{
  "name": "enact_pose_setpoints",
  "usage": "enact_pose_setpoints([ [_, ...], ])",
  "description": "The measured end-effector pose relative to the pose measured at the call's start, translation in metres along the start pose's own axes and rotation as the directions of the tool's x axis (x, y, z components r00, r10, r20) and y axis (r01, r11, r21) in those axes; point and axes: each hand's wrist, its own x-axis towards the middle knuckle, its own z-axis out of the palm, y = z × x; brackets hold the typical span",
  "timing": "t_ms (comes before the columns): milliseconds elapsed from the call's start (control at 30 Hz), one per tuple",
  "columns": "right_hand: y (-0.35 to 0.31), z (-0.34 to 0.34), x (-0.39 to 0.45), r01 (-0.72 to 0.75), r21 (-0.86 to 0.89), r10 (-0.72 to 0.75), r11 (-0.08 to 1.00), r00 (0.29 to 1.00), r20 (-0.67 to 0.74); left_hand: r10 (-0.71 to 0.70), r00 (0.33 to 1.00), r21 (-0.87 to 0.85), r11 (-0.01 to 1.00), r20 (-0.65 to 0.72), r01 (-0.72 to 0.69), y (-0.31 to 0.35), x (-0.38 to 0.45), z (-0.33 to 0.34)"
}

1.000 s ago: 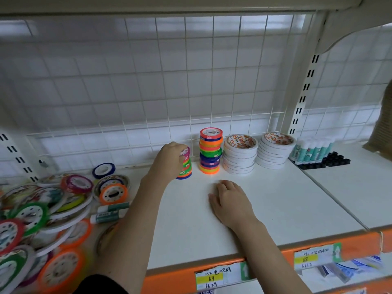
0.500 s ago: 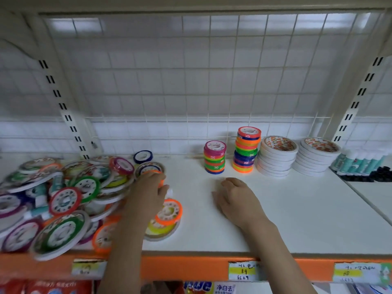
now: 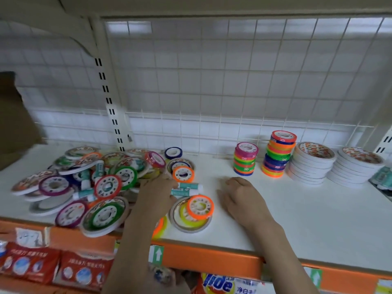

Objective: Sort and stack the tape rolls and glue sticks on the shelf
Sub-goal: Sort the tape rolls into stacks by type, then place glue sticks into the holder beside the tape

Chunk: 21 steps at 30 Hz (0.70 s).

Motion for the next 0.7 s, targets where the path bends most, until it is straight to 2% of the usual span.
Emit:
enact_pose_setpoints([
  [300, -0.005, -0.001, 0.001, -0.021, -0.013, 0.022, 1.000, 1.000, 0.003, 0.001, 1.000, 0.075, 0.997, -0.023, 0.001, 0.001, 0.002, -0.003],
  [700, -0.037, 0.007, 0.044, 0.058, -0.041, -0.049, 0.997, 0.980, 0.191, -0.087, 0.977, -0.208, 0.977, -0.194, 0.045, -0.023, -0.023, -0.042],
])
